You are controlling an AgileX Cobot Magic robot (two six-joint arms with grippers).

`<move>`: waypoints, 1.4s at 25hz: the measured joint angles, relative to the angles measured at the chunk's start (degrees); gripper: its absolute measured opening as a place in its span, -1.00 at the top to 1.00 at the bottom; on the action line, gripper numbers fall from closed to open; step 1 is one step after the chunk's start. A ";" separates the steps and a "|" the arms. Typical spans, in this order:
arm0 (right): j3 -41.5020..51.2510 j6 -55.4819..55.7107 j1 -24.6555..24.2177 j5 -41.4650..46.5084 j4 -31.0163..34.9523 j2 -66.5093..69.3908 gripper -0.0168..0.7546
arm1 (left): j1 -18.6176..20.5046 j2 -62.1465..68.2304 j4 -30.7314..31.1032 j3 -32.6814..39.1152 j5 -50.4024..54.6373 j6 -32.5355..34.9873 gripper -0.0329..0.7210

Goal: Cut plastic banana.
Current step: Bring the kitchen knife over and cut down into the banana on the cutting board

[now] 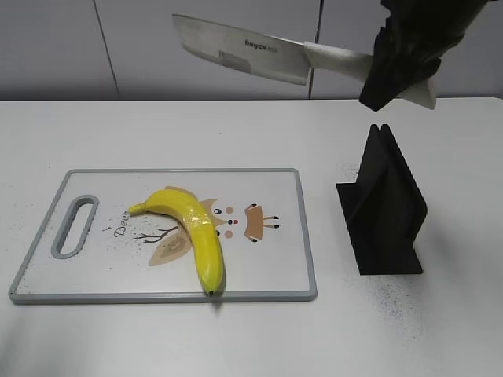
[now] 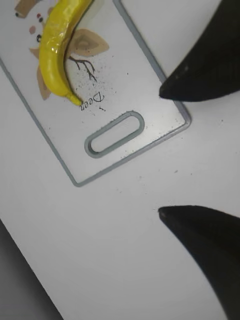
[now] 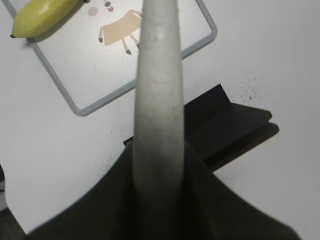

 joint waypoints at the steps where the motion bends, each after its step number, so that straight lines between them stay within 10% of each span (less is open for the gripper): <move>1: -0.31 -1.81 -0.01 0.00 0.21 0.96 0.54 | -0.59 3.01 -0.80 -2.09 0.71 1.95 -0.73; 17: -4.54 -26.85 3.65 -0.17 2.56 11.30 0.54 | -18.11 37.89 1.88 -30.53 6.63 25.59 -0.64; 28: -5.47 -29.12 3.94 -0.30 4.26 13.92 0.54 | -19.18 45.69 0.96 -31.04 10.46 28.45 -0.56; 35: -5.47 -29.48 3.94 -1.46 5.23 14.16 0.54 | -19.18 48.97 0.63 -31.09 10.31 28.61 0.02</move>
